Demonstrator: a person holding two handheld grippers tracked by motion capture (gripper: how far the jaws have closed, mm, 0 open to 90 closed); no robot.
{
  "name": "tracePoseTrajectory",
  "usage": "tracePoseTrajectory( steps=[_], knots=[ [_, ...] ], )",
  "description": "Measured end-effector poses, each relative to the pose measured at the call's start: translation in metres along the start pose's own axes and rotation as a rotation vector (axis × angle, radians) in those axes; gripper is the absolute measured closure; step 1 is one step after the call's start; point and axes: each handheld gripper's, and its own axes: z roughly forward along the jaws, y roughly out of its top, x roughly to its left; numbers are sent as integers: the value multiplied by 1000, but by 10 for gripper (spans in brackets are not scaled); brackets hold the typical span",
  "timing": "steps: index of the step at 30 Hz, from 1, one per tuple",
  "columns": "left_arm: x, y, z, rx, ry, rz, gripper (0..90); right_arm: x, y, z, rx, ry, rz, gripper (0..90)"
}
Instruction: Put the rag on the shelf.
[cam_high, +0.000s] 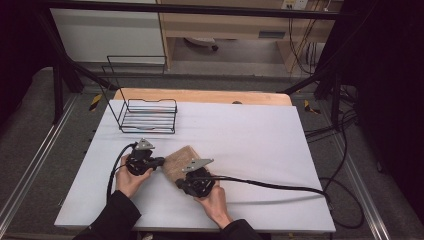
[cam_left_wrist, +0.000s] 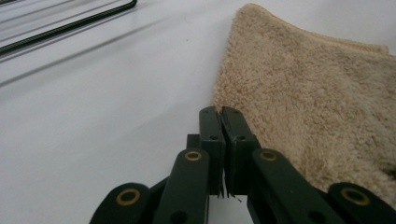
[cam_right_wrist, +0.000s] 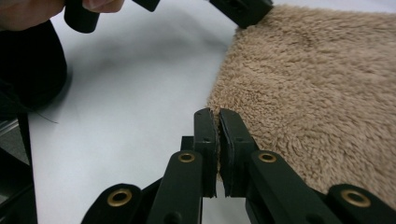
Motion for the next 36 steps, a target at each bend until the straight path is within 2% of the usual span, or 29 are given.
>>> tracePoseTrajectory(
  steps=[3, 6, 7, 10, 11, 13, 14, 17, 19, 22, 25, 29, 32, 36],
  knots=[
    [5, -3, -1, -1, 3, -6, 871, 7, 2, 10, 2, 19, 4, 856],
    [7, -5, 0, -5, -1, -12, 870, 8, 2, 15, -3, 31, 8, 804],
    [7, -6, 0, -7, -1, -12, 870, 7, 4, 11, -8, 14, -3, 676],
    [7, -7, 0, -13, -3, -7, 869, 4, 7, 3, -28, -5, -13, 641],
    [7, -7, 0, -16, -5, -9, 869, 1, 8, -2, -41, -15, -12, 597],
    [7, -8, 0, -18, -6, -11, 867, -15, 11, -17, -58, -72, 17, 532],
    [7, -8, 0, -18, -7, -11, 867, -15, 11, -17, -58, -72, 17, 532],
    [7, -8, 0, -20, -6, -10, 867, -38, 7, -27, -43, -134, 67, 532],
    [7, -8, 0, -22, -6, -11, 866, -54, -2, -29, -12, -168, 99, 534],
    [7, -8, 1, -23, -6, -13, 866, -59, -8, -27, 4, -176, 106, 537],
    [7, -8, 1, -23, -8, -12, 865, -63, -14, -24, 14, -165, 122, 553],
    [8, -8, 1, -24, -11, -18, 865, -65, -15, -22, 14, -128, 148, 651],
    [8, -8, 1, -25, -16, -22, 865, -65, -14, -22, 20, -102, 172, 765],
    [11, -6, -1, -36, -28, -37, 866, -63, -14, -24, 20, -87, 183, 820]
  ],
)
